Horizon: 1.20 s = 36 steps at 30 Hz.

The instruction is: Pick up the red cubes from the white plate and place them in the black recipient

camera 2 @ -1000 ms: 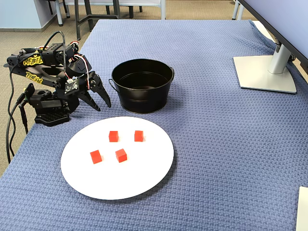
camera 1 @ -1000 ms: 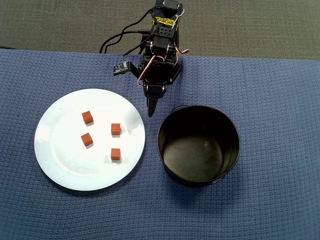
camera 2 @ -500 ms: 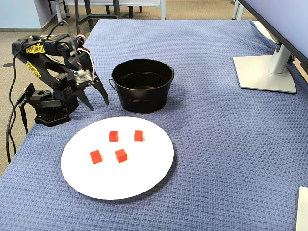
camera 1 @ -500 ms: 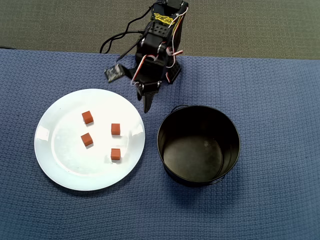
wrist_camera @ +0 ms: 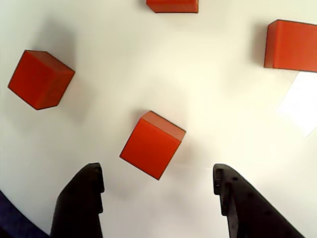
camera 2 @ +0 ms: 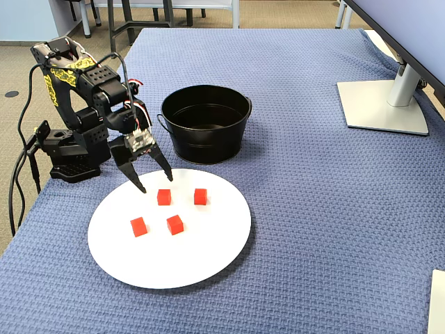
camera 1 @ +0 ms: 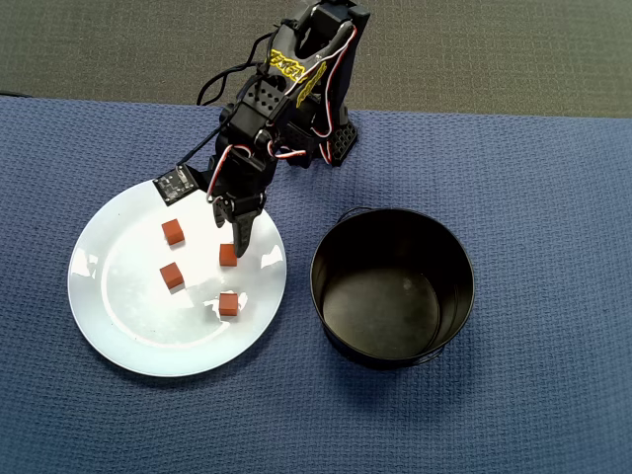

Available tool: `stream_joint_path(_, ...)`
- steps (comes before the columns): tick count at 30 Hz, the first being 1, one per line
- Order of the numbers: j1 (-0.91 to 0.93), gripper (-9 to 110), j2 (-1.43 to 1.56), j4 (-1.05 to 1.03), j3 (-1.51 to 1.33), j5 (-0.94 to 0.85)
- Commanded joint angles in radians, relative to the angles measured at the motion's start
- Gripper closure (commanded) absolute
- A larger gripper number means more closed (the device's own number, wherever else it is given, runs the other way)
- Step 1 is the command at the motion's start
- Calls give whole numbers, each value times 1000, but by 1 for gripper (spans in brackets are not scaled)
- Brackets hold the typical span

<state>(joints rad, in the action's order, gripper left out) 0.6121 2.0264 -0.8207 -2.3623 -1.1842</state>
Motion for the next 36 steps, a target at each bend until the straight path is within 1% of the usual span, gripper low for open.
stream_joint_path(1, -18, 80, -34, 46, 55, 172)
stream_joint_path(8, -40, 79, -60, 48, 75, 451)
stream_joint_path(14, -78, 79, -97, -6, 135, 566)
stream_joint_path(24, -98, 80, -190, -8, 155, 643)
stream_joint_path(33, -78, 80, -324, 2, 233, 630)
stream_joint_path(36, -75, 83, -345, 2, 244, 626)
